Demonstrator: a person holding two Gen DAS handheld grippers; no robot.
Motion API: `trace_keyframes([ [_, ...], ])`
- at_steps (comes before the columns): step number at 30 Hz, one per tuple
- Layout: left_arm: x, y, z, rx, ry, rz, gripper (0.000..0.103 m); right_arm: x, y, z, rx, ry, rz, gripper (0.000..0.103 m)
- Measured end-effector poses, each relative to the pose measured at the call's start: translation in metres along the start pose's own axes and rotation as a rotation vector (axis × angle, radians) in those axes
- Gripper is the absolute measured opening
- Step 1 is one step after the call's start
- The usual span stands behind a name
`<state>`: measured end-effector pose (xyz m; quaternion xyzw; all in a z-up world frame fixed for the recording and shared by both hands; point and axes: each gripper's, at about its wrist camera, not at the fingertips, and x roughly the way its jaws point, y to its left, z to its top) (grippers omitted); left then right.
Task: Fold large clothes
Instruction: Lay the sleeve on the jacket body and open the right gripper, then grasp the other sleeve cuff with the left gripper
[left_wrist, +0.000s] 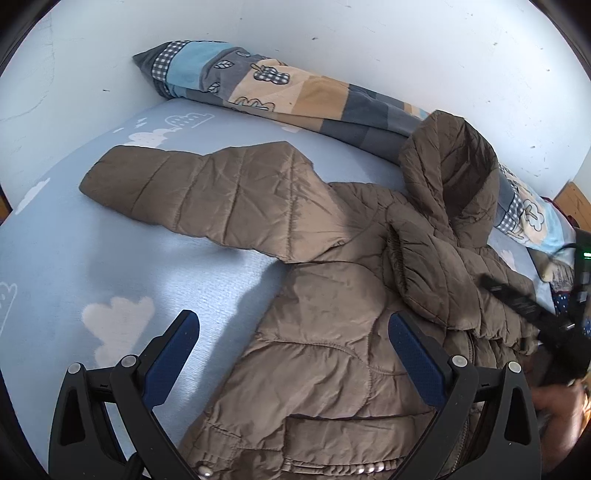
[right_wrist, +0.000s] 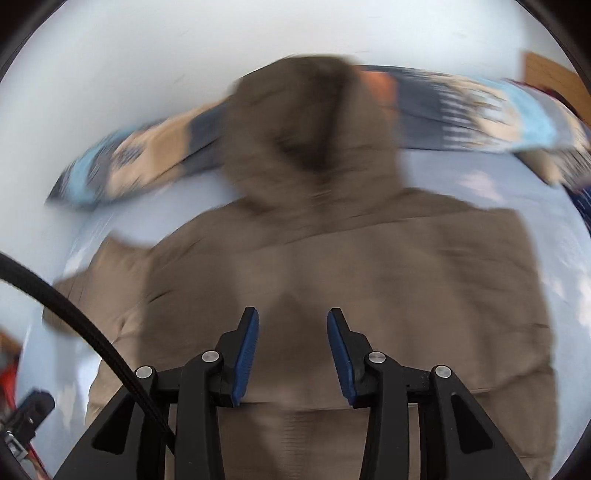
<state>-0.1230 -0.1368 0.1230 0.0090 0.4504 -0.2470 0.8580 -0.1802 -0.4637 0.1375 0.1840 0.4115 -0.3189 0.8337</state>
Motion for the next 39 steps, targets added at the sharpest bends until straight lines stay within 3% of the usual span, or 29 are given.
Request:
trace_keyframes([
  [3, -0.001, 0.004, 0.001, -0.005, 0.001, 0.0, 0.102, 0.03, 0.041, -0.013, -0.089, 0.073, 0.015, 0.042],
  [7, -0.002, 0.006, 0.003, 0.009, 0.003, 0.008, 0.102, 0.056, 0.061, -0.034, -0.185, 0.102, -0.077, 0.044],
  [12, -0.009, 0.017, 0.007, -0.022, -0.006, 0.006, 0.102, 0.001, 0.045, -0.037, -0.099, 0.08, 0.054, 0.045],
  [14, -0.011, 0.02, 0.007, -0.028, -0.009, 0.011, 0.102, -0.023, 0.053, -0.047, -0.09, 0.038, 0.084, 0.059],
  [16, -0.013, 0.022, 0.006, -0.024, -0.01, 0.014, 0.102, -0.05, 0.055, -0.073, -0.137, 0.041, 0.077, 0.067],
  [23, -0.021, 0.025, 0.002, 0.003, -0.029, 0.052, 0.102, -0.101, 0.061, -0.189, -0.219, 0.159, 0.079, 0.067],
  [27, -0.02, 0.029, -0.005, 0.026, -0.02, 0.081, 0.102, -0.091, 0.068, -0.246, -0.31, 0.197, 0.018, 0.072],
  [30, -0.021, 0.037, -0.007, 0.036, -0.014, 0.102, 0.102, -0.095, 0.07, -0.241, -0.344, 0.204, 0.033, 0.071],
  [32, -0.024, 0.048, -0.007, 0.022, -0.009, 0.093, 0.102, -0.116, 0.06, -0.223, -0.294, 0.14, 0.161, 0.067],
  [33, -0.026, 0.056, -0.006, 0.007, -0.013, 0.095, 0.102, -0.127, 0.056, -0.215, -0.283, 0.095, 0.178, 0.067],
  [36, -0.029, 0.077, -0.003, -0.038, -0.009, 0.108, 0.102, -0.148, 0.036, -0.194, -0.246, -0.017, 0.158, 0.075],
  [39, -0.025, 0.091, 0.003, -0.05, -0.01, 0.139, 0.102, -0.141, 0.011, -0.193, -0.153, 0.024, 0.162, 0.075],
])
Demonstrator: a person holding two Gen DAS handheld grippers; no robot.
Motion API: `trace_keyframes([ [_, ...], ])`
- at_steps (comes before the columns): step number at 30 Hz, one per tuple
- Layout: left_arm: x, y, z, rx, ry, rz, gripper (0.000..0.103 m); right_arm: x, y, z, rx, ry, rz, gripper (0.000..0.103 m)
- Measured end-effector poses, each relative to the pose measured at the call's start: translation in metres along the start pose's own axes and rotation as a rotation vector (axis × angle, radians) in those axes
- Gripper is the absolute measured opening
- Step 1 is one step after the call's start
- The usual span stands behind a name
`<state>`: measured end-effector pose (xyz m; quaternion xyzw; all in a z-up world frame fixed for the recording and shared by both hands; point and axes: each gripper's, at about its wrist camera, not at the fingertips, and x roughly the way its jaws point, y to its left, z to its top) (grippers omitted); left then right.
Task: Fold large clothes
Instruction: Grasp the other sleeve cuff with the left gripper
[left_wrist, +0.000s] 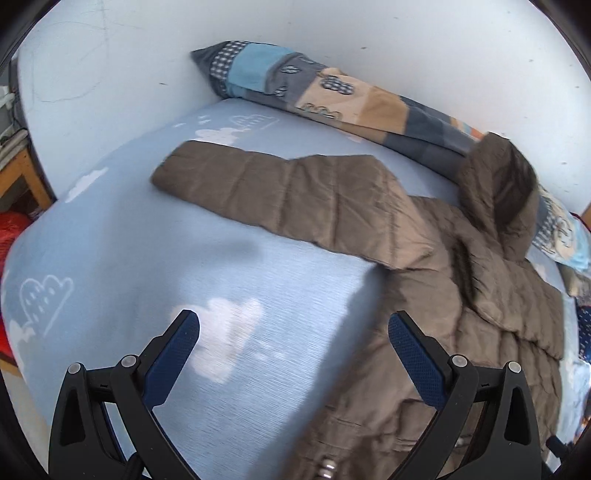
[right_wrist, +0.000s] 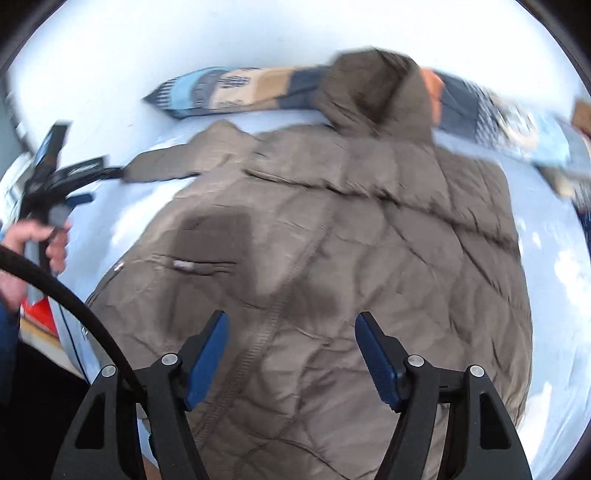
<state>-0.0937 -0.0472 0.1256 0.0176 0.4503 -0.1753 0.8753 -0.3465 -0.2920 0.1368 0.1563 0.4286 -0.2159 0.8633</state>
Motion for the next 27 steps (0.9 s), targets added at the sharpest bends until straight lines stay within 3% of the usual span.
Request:
trace_keyframes([
  [5, 0.016, 0.029, 0.02, -0.066, 0.013, 0.006, 0.102, 0.007, -0.029, -0.005, 0.157, 0.028, 0.064, 0.075],
  [13, 0.049, 0.115, 0.061, -0.301, 0.029, -0.065, 0.101, 0.0, -0.029, -0.004, 0.155, 0.013, 0.109, 0.075],
  [19, 0.097, 0.177, 0.081, -0.579, 0.049, -0.183, 0.081, 0.006, -0.031, 0.003, 0.157, 0.018, 0.122, 0.075],
  [22, 0.122, 0.196, 0.088, -0.667, 0.034, -0.228, 0.071, 0.014, -0.034, 0.003, 0.157, 0.037, 0.116, 0.075],
  [27, 0.153, 0.214, 0.099, -0.77, 0.0, -0.283, 0.064, 0.029, -0.038, 0.003, 0.169, 0.074, 0.117, 0.075],
])
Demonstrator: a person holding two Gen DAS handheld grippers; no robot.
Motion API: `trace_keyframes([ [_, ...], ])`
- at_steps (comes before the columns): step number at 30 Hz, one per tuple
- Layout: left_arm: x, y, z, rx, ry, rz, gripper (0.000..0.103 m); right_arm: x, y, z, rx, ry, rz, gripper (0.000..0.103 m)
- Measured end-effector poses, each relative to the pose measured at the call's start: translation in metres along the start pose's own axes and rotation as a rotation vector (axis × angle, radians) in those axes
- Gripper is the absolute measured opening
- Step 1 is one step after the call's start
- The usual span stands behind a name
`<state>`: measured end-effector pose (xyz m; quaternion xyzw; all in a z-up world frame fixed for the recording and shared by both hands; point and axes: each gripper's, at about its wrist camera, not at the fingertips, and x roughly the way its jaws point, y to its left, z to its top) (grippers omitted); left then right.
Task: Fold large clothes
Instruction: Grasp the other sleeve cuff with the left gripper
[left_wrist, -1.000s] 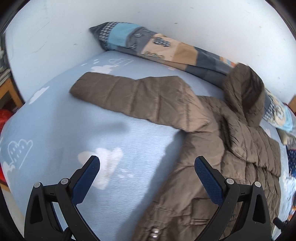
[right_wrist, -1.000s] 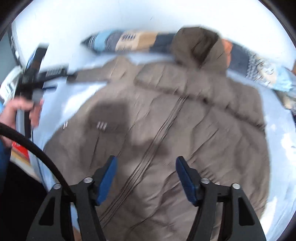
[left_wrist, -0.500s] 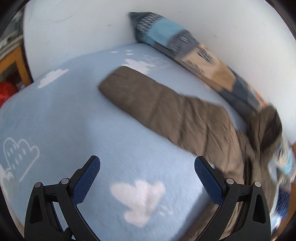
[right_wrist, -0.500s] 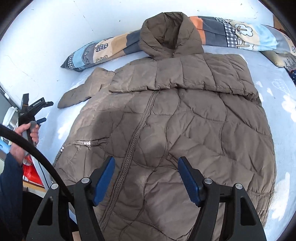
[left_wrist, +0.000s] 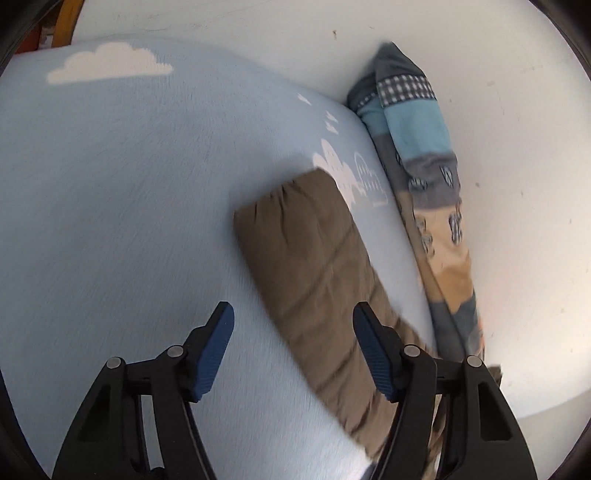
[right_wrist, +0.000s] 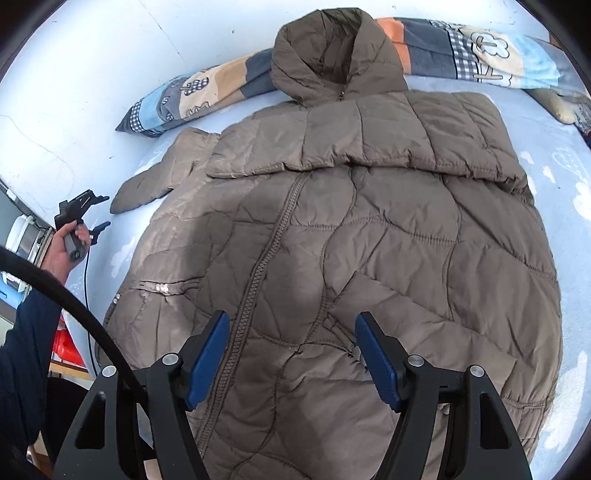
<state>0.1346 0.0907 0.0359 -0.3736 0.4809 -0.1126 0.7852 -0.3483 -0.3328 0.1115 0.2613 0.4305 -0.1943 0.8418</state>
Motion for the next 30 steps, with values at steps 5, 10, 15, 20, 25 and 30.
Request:
trace_keyframes([
  [5, 0.022, 0.01, 0.012, -0.038, -0.039, -0.027, 0.058, 0.007, 0.0, 0.001, -0.019, 0.004, -0.023, 0.075],
  [10, 0.034, 0.02, 0.017, -0.064, -0.085, -0.048, 0.058, 0.014, -0.002, 0.002, -0.022, 0.018, -0.02, 0.075],
  [15, 0.038, 0.023, 0.023, -0.121, -0.143, -0.111, 0.058, 0.019, -0.005, 0.001, -0.019, 0.027, -0.023, 0.075],
  [20, 0.036, 0.012, 0.023, -0.088, -0.166, -0.094, 0.02, 0.017, -0.009, 0.002, -0.002, 0.019, -0.026, 0.075],
  [25, 0.019, -0.006, 0.016, -0.033, -0.218, -0.068, 0.017, 0.008, -0.014, 0.002, 0.033, -0.003, -0.028, 0.075],
  [30, -0.015, -0.035, 0.007, 0.019, -0.239, -0.113, 0.017, -0.009, -0.017, 0.004, 0.055, -0.057, -0.027, 0.075],
])
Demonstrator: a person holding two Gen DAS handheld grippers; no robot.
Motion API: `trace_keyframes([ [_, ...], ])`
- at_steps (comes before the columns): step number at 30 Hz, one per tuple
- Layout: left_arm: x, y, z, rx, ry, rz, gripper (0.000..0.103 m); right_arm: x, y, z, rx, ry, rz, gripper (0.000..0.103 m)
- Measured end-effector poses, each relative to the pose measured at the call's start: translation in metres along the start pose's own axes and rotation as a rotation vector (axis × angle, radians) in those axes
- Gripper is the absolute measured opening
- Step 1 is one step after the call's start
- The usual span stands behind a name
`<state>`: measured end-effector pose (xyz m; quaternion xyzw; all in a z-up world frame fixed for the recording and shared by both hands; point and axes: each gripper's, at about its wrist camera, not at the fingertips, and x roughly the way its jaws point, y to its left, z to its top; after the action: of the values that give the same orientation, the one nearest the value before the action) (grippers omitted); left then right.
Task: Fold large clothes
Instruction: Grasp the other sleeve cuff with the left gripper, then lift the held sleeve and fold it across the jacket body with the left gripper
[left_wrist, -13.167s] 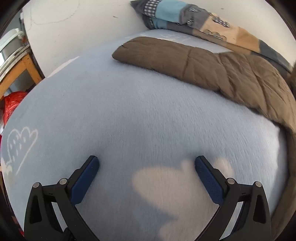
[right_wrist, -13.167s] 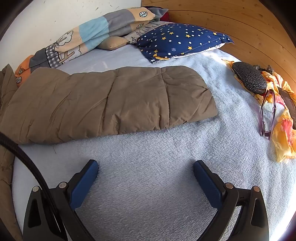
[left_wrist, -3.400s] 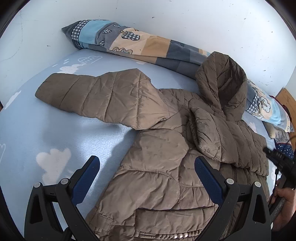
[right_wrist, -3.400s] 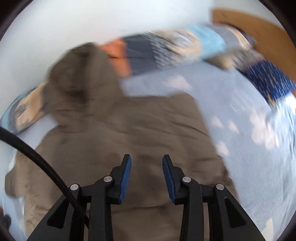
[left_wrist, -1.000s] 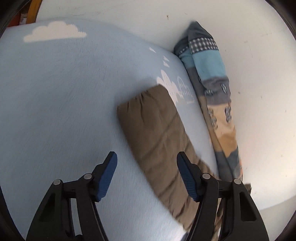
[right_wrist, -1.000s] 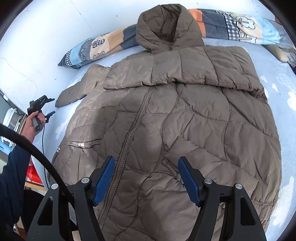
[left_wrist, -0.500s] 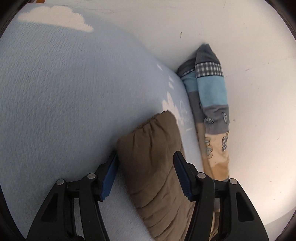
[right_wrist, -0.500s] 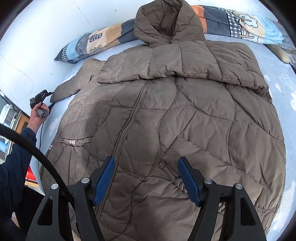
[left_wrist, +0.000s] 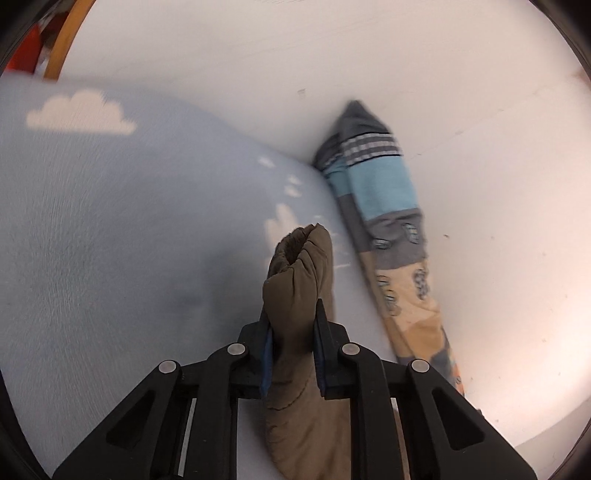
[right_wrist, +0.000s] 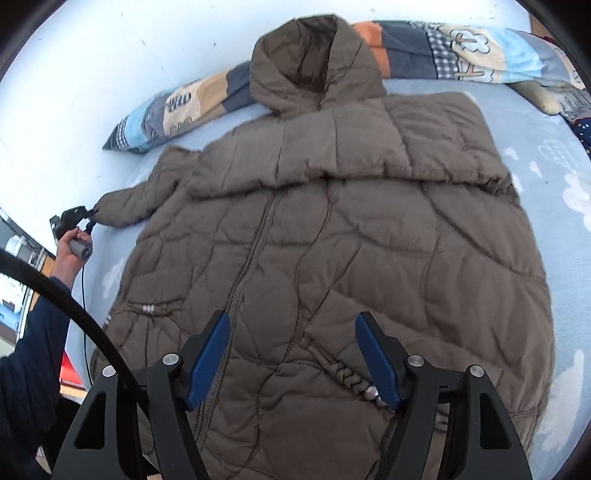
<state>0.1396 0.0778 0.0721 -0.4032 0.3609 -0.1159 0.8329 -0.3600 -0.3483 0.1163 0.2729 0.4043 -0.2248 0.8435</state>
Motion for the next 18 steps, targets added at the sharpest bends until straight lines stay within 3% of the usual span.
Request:
trace_keyframes([
  [9, -0.065, -0.089, -0.01, 0.175, -0.03, -0.094, 0.017, -0.02, -0.004, 0.007, 0.06, -0.057, 0.017, 0.075],
  [18, -0.1, -0.153, -0.046, 0.299, 0.014, -0.136, 0.017, -0.036, -0.001, 0.015, 0.048, -0.118, 0.009, 0.075],
])
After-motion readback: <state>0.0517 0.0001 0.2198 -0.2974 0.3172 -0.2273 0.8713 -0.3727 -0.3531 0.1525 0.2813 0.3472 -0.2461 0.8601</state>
